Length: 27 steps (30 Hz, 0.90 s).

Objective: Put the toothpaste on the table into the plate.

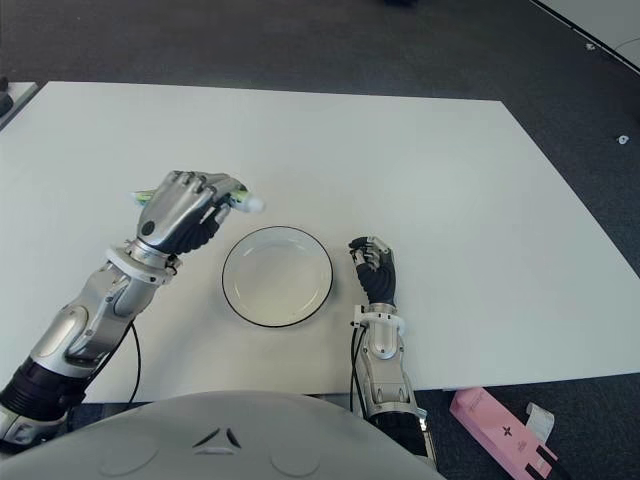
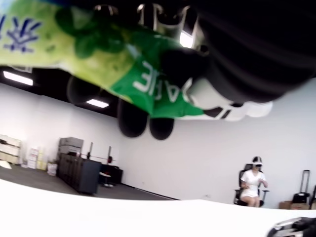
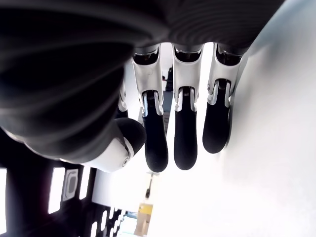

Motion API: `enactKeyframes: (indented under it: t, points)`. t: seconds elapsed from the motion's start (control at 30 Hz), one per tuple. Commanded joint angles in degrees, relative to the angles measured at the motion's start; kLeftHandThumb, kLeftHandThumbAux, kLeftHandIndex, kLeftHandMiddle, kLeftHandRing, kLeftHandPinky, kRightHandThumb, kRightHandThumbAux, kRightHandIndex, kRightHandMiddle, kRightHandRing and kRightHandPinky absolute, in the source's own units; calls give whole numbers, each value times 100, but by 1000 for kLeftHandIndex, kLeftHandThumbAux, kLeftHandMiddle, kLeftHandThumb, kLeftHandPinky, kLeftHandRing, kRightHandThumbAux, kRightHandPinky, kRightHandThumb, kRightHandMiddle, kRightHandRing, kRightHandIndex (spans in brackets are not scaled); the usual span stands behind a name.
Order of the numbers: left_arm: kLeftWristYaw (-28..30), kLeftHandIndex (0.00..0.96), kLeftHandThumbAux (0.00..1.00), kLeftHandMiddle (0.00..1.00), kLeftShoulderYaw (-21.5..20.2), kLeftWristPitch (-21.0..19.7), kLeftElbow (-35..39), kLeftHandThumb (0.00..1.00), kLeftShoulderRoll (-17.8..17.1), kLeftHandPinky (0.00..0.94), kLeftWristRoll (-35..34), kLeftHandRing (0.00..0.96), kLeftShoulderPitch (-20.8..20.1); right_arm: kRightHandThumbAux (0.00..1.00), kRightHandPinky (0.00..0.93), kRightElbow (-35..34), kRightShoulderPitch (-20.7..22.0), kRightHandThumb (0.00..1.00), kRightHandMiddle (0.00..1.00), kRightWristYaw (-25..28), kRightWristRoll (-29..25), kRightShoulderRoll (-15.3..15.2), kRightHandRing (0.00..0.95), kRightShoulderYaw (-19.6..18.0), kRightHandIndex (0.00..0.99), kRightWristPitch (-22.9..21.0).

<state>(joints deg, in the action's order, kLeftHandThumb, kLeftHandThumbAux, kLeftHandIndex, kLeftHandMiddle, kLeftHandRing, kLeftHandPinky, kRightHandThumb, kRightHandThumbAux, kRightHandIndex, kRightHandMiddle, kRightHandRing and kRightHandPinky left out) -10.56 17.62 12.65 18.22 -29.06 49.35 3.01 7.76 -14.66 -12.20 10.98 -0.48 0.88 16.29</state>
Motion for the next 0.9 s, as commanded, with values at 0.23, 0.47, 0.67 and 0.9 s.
enactKeyframes:
  t: [0.23, 0.47, 0.67, 0.9]
  points:
    - [1139, 399, 668, 546, 452, 280, -352, 851, 120, 837, -246, 862, -300, 739, 431, 27, -7, 695, 461, -56, 39, 25, 444, 11, 419, -131]
    - [1175, 399, 668, 550, 934, 477, -1177, 851, 383, 859, 40, 859, -717, 739, 426, -55, -61, 693, 452, -58, 16, 48, 440, 10, 418, -188]
    - [1491, 401, 667, 556, 1199, 357, -1332, 851, 507, 875, 132, 869, -756, 738, 435, 47, -39, 695, 462, -29, -68, 59, 446, -3, 418, -8]
    - [1827, 403, 666, 564, 1297, 248, -1405, 852, 545, 876, 61, 865, -691, 738, 427, 105, -23, 693, 463, -32, -34, 16, 443, -18, 419, -3]
